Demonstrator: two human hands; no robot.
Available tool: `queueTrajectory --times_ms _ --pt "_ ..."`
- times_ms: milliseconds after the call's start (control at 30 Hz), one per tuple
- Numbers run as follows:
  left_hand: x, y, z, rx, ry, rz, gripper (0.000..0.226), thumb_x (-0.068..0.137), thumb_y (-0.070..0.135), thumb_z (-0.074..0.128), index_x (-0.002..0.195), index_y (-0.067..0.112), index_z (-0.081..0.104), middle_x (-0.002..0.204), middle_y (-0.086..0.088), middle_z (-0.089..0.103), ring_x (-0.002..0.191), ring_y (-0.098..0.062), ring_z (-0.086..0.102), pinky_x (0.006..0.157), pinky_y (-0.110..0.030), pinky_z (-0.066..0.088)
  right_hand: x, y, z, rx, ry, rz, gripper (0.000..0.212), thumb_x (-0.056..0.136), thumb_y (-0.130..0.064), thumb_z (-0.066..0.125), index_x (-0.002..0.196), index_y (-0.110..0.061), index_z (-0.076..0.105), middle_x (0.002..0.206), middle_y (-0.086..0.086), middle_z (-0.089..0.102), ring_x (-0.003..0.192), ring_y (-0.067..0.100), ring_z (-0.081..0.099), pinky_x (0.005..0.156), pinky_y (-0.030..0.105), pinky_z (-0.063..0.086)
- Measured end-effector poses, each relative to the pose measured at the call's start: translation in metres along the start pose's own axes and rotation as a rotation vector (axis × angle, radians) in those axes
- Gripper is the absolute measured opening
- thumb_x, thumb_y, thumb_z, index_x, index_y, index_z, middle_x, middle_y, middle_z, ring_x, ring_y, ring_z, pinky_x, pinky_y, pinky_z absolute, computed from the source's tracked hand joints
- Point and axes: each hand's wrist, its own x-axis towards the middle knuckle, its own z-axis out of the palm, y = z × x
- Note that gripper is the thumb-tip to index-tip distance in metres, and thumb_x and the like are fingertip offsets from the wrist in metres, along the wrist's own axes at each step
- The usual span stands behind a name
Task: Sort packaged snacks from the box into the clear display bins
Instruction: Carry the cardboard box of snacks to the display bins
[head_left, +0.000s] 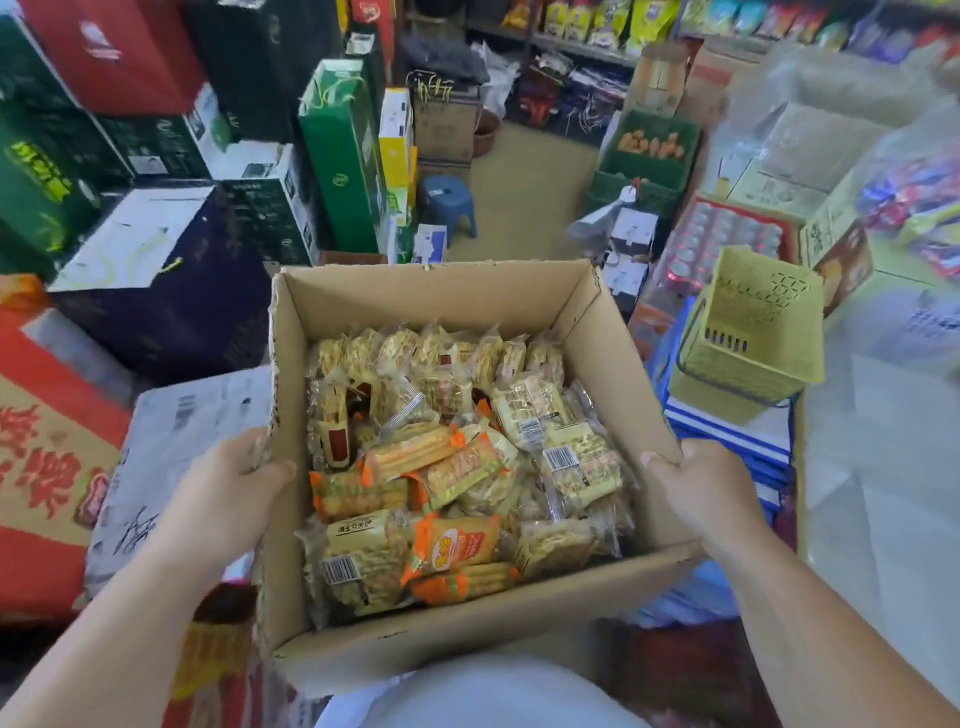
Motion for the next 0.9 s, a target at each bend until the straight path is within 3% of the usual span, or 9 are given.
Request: queueTrajectory --times_ms 67,133,267,367,500,567,667,800,900 --pt "0.056 0.033 -0.001 0.009 -0.025 0.033 0.01 0.1 0.018 0.06 0.104 0.009 0.065 0.089 -0.024 0.07 0.083 -0.044 0.068 0.077 -0.047 0.053 0.04 -0.022 -0.004 -0.006 0.006 0.052 0.039 0.091 -0.037 0.069 0.068 -0.007 0.059 0.062 0.009 0.057 0.067 0.034 0.057 0.058 0.037 0.041" --pt "0.106 0.065 -0.003 0.039 -0.04 0.091 0.006 0.099 0.017 0.061 0.095 0.014 0.065 0.081 -0.027 0.069 0.066 -0.041 0.066 0.066 -0.049 0.055 0.08 -0.041 -0.008 -0.012 0.013 0.085 0.038 0.091 -0.039 0.067 0.074 -0.005 0.063 0.067 0.011 0.062 0.07 0.035 0.059 0.062 0.037 0.045" --pt "0.195 0.121 0.005 0.086 -0.051 0.154 0.007 0.097 0.019 0.062 0.091 0.016 0.064 0.079 -0.019 0.071 0.072 -0.044 0.069 0.069 -0.058 0.058 0.159 -0.067 -0.01 0.035 0.083 0.136 0.046 0.091 -0.038 0.068 0.064 -0.005 0.049 0.059 0.011 0.055 0.06 0.031 0.053 0.054 0.033 0.037" --pt "0.264 0.16 0.023 0.083 -0.061 0.156 0.012 0.097 0.017 0.062 0.085 0.015 0.062 0.068 -0.019 0.066 0.054 -0.036 0.061 0.054 -0.044 0.051 0.228 -0.081 -0.005 0.035 0.102 0.149 0.05 0.09 -0.036 0.07 0.057 -0.011 0.043 0.053 0.004 0.048 0.055 0.029 0.047 0.049 0.03 0.028" --pt "0.35 0.216 0.056 0.082 -0.023 0.154 0.023 0.096 0.016 0.062 0.074 0.019 0.058 0.05 0.001 0.054 0.048 -0.022 0.049 0.056 -0.034 0.038 0.338 -0.099 -0.002 0.038 0.071 0.108 0.045 0.091 -0.037 0.069 0.06 -0.012 0.048 0.06 0.003 0.053 0.068 0.033 0.057 0.055 0.034 0.031" --pt "0.387 0.248 0.071 0.08 -0.007 0.145 0.025 0.097 0.017 0.062 0.073 0.019 0.055 0.052 0.004 0.055 0.053 -0.025 0.05 0.058 -0.035 0.037 0.397 -0.107 -0.005 0.054 0.044 0.078 0.045 0.091 -0.034 0.068 0.059 -0.015 0.044 0.06 0.003 0.051 0.067 0.032 0.055 0.056 0.035 0.032" --pt "0.439 0.3 0.089 0.077 0.006 0.146 0.011 0.098 0.019 0.062 0.087 0.022 0.064 0.072 -0.003 0.064 0.065 -0.024 0.055 0.062 -0.032 0.037 0.478 -0.12 -0.018 0.091 0.046 0.076 0.048 0.092 -0.033 0.067 0.06 -0.012 0.038 0.057 0.002 0.043 0.055 0.026 0.044 0.051 0.034 0.028" --pt "0.509 0.362 0.114 0.096 0.007 0.179 0.02 0.098 0.019 0.063 0.082 0.028 0.053 0.074 0.012 0.047 0.064 -0.01 0.04 0.061 -0.029 0.029 0.568 -0.132 -0.033 0.09 0.072 0.093 0.045 0.092 -0.036 0.066 0.061 -0.011 0.044 0.061 0.003 0.05 0.057 0.022 0.048 0.05 0.032 0.029" --pt "0.563 0.409 0.135 0.093 0.005 0.182 0.01 0.098 0.021 0.064 0.099 0.031 0.065 0.07 0.008 0.059 0.058 -0.014 0.047 0.06 -0.027 0.034 0.619 -0.133 -0.039 0.074 0.113 0.137 0.043 0.093 -0.038 0.065 0.064 -0.009 0.051 0.063 0.003 0.055 0.057 0.016 0.047 0.049 0.028 0.028"
